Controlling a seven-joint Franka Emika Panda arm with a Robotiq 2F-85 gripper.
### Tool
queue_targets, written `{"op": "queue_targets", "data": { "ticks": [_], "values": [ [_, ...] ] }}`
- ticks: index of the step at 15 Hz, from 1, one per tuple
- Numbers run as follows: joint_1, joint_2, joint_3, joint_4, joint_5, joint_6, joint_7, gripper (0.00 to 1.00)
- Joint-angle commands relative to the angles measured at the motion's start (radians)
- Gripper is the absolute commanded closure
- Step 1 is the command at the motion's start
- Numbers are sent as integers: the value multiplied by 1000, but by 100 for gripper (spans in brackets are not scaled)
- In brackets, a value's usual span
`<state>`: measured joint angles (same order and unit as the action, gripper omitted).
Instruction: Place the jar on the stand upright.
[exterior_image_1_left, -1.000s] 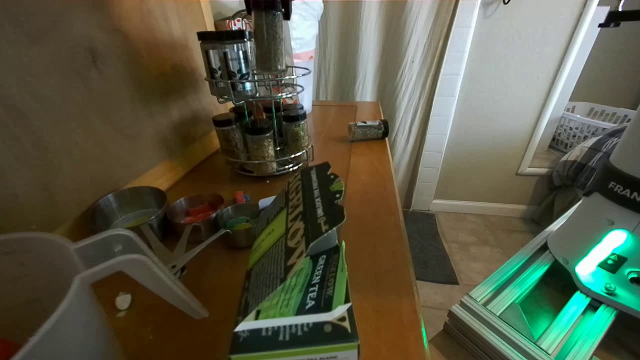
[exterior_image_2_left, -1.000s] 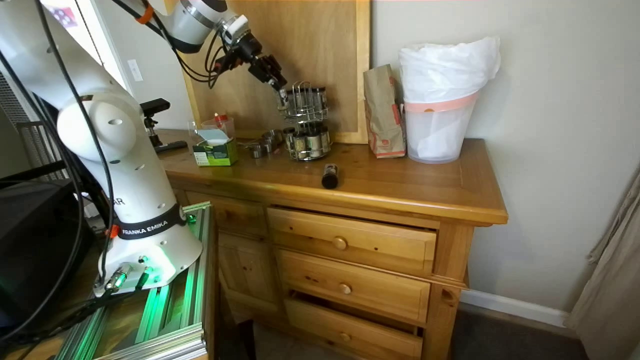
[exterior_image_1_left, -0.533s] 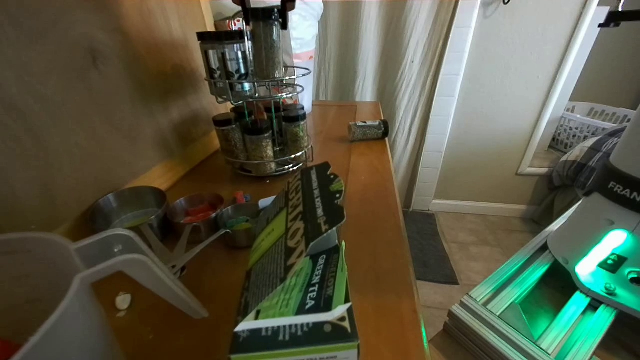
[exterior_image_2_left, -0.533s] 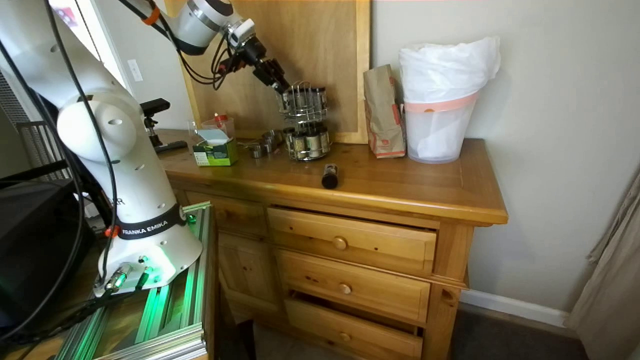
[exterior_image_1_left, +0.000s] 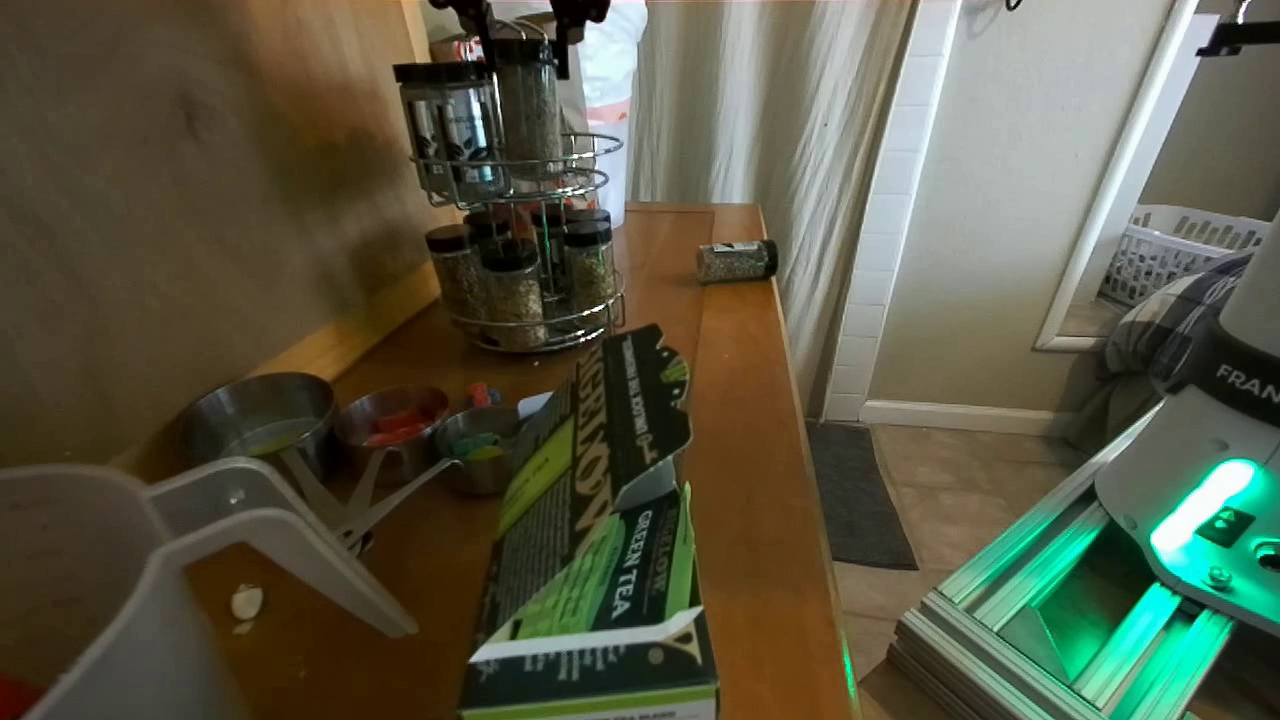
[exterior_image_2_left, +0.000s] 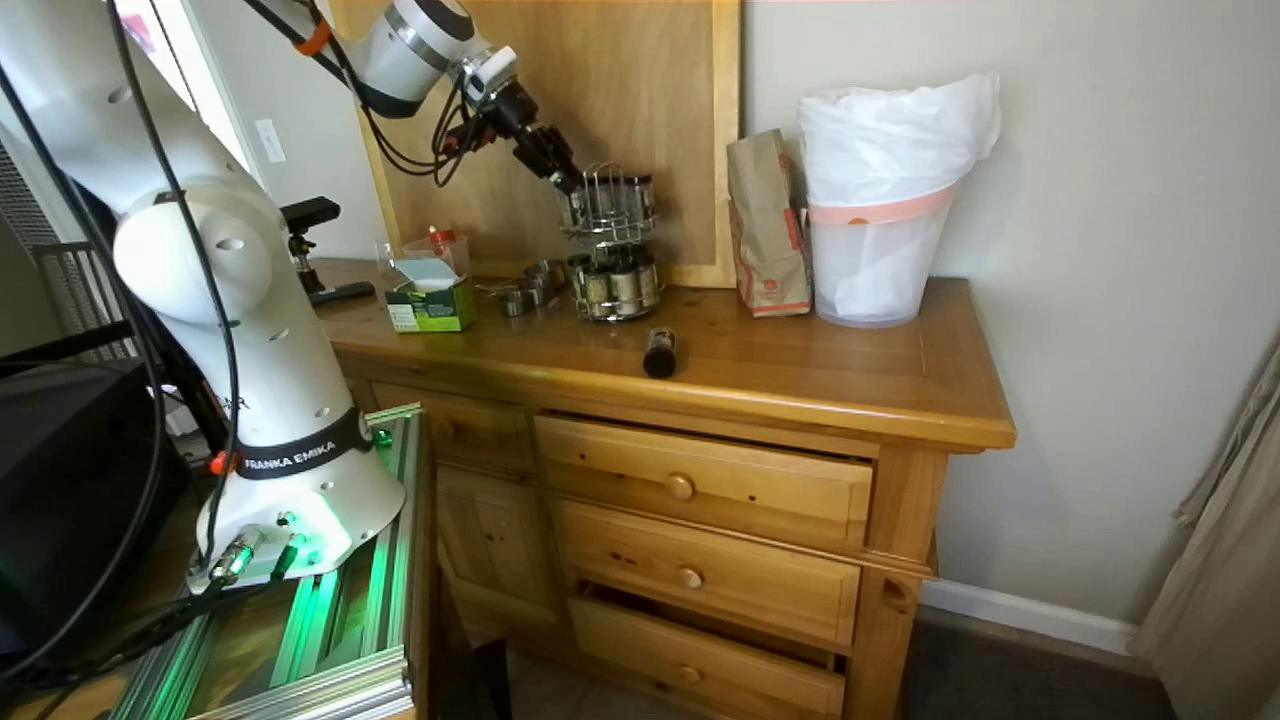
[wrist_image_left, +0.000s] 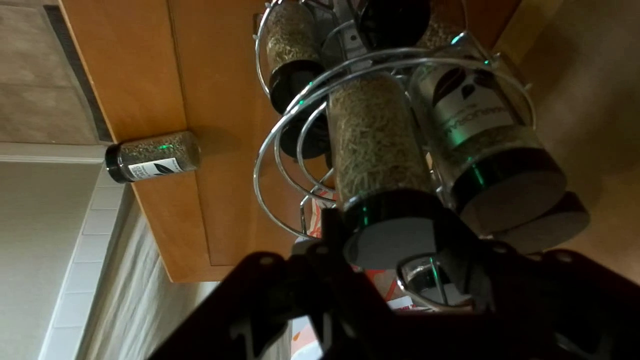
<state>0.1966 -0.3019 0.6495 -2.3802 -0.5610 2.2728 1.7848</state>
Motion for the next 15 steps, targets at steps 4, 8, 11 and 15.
{"op": "queue_targets", "data": {
  "ticks": [4,8,11,15],
  "values": [
    [6,59,-16,23,-55,-24,11,24],
    [15,56,-31,22,-39,-17,3,7],
    [25,44,-46,21,-24,-13,-6,0],
    [37,28,-68,19,-8,-9,-14,0]
  ]
}}
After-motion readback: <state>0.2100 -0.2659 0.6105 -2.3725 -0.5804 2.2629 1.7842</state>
